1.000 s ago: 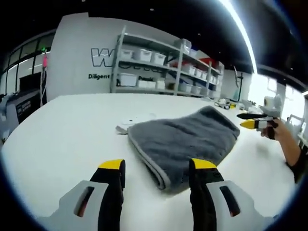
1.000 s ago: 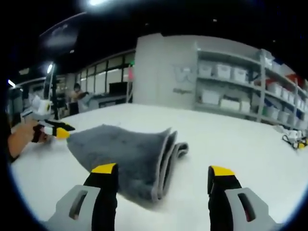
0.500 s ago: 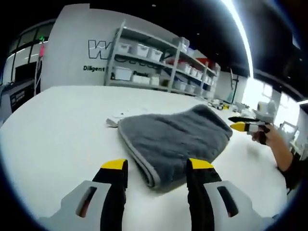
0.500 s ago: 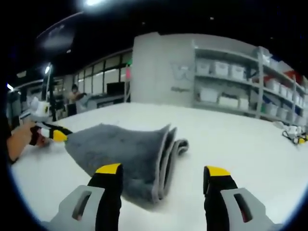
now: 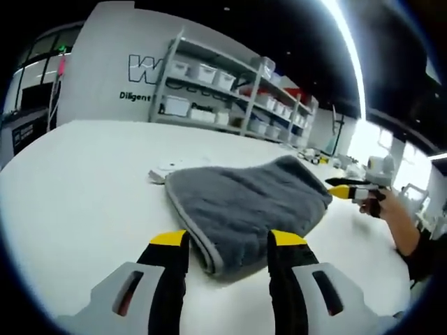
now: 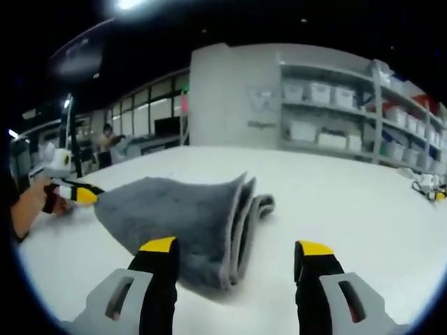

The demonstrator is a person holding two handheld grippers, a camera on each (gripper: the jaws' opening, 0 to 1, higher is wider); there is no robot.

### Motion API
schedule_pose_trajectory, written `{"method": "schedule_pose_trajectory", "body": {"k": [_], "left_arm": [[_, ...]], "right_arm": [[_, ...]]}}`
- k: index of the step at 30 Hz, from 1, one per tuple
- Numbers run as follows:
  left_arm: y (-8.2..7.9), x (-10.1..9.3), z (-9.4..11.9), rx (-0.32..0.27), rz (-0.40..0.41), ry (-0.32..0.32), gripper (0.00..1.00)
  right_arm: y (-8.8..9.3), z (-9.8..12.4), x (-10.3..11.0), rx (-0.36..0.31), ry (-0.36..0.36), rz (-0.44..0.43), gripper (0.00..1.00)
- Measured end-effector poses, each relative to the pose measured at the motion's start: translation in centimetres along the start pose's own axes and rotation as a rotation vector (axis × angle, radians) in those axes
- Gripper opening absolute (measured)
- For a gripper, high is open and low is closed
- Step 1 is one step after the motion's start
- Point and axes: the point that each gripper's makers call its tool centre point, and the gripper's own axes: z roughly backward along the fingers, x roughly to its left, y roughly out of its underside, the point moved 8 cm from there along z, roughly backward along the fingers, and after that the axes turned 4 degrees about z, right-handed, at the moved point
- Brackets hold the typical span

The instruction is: Open the folded towel by lifting each exposed corner and separating the folded layers until the towel lies flat within the target outline without major curled edges

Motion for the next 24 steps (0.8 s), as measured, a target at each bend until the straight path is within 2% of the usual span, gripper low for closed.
{"method": "schedule_pose_trajectory", "body": {"k": [6, 10, 15, 20, 21, 24], "left_arm": [[-0.2, 0.5, -0.1, -0.008, 0.032, -0.008, 0.42], [-0.2, 1.1, -0.1, -0.005, 0.006, -0.047, 0.43], [-0.1, 1.2, -0.2, 0.007, 0.003, -0.047, 0.43], [0.0, 0.7, -0.5, 0.023, -0.02, -0.029, 0.33], [0.1, 0.7, -0.6, 0.028, -0.025, -0.029, 0.33], [0.0, 1.0, -0.9, 0.042, -0.026, -0.033, 0.33]], "right_arm": [[0.3, -0.1, -0.1, 0.014, 0.008, -0.022, 0.61], [0.4, -0.1, -0.2, 0.012, 0.012, -0.028, 0.6], [0.9, -0.5, 0.1, 0.027, 0.011, -0.026, 0.58], [0.9, -0.9, 0.2, 0.03, 0.011, -0.026, 0.56], [0.9, -1.0, 0.2, 0.034, 0.009, -0.025, 0.56], [1.1, -1.1, 0.3, 0.046, 0.021, -0.035, 0.66]]}}
